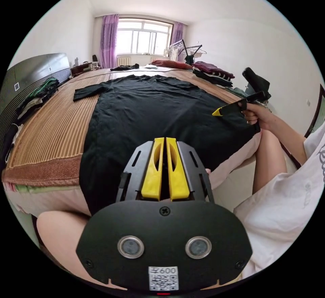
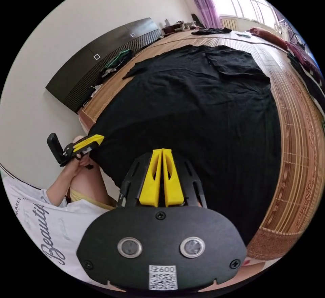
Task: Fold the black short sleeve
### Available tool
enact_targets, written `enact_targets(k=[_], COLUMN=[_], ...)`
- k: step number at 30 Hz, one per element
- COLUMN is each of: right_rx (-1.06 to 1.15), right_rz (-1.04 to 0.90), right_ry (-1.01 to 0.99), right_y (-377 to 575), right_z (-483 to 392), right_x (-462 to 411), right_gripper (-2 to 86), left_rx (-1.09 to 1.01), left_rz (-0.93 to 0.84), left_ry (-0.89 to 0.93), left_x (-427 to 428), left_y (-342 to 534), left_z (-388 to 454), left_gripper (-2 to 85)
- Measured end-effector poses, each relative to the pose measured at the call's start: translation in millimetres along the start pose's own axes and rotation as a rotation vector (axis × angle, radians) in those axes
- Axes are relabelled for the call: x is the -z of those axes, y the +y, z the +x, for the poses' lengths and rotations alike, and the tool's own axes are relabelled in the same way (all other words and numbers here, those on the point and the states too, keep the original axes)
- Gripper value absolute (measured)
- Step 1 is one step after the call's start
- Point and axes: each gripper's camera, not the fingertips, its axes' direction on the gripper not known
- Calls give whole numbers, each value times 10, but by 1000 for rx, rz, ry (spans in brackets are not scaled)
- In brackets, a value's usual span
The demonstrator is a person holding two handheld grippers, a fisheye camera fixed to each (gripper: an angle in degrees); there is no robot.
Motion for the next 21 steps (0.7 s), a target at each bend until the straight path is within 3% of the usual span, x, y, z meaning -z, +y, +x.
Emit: enact_targets(k=[10, 13, 17, 19, 21], right_rx=[160, 110, 59, 89, 117], right_rz=[190, 237, 174, 221, 344], right_ry=[293, 293, 274, 272, 252], right_y=[1276, 1511, 1562, 1522, 1472], right_z=[-729, -784, -798, -880, -961], right_x=[144, 194, 227, 316, 425], right_gripper=[-9, -9, -8, -8, -8], left_rx=[-101, -94, -105, -130, -177], left_rz=[-85, -63, -166, -128, 28], left_ry=[-279, -297, -315, -365, -391], left_x=[-197, -226, -337, -290, -215], left_y=[481, 774, 1111, 1091, 971], left_z=[710, 867, 1077, 1247, 1511], left_gripper=[1, 2, 4, 5, 6])
